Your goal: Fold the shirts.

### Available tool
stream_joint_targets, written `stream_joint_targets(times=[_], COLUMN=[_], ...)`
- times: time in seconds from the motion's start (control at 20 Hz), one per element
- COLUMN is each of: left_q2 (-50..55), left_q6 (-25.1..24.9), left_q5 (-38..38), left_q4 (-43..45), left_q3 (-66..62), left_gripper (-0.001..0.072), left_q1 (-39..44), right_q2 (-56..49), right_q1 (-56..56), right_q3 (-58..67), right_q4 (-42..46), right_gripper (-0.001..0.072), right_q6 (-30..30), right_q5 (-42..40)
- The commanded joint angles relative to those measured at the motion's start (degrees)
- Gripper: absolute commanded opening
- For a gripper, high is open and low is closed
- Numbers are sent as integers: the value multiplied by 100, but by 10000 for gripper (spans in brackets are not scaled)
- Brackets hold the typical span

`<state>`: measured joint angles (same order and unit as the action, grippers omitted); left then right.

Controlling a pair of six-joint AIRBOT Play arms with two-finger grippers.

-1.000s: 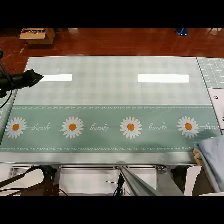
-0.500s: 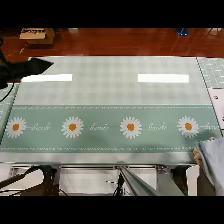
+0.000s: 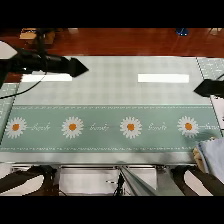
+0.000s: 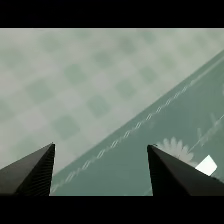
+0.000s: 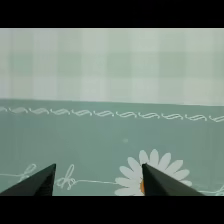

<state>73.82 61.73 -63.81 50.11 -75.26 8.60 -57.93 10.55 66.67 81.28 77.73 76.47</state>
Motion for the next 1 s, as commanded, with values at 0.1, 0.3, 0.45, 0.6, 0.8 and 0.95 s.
stream_joint_targets(times=[0.1,0.3,0.45,0.6,0.8,0.95], left_q2=[-2,0,0,11,11,11], left_q6=[1912,2105,2105,2107,2105,2105], left_q5=[-1231,-1213,-1213,-1211,-1211,-1211], left_q4=[2983,3049,3049,3049,3049,3049], left_q3=[-92,-92,-92,-92,-92,-92], left_gripper=[699,682,682,682,683,683], left_q1=[804,822,820,820,820,820], right_q2=[-450,-452,-452,-452,-452,-452], right_q1=[-1818,-1821,-1821,-1821,-1821,-1821], right_q3=[4,4,4,4,4,4], right_q4=[1834,1781,1784,1792,1792,1792], right_gripper=[597,593,592,592,592,592], right_q6=[791,1550,1547,1547,1547,1545], right_q5=[-339,-538,-535,-538,-538,-535])
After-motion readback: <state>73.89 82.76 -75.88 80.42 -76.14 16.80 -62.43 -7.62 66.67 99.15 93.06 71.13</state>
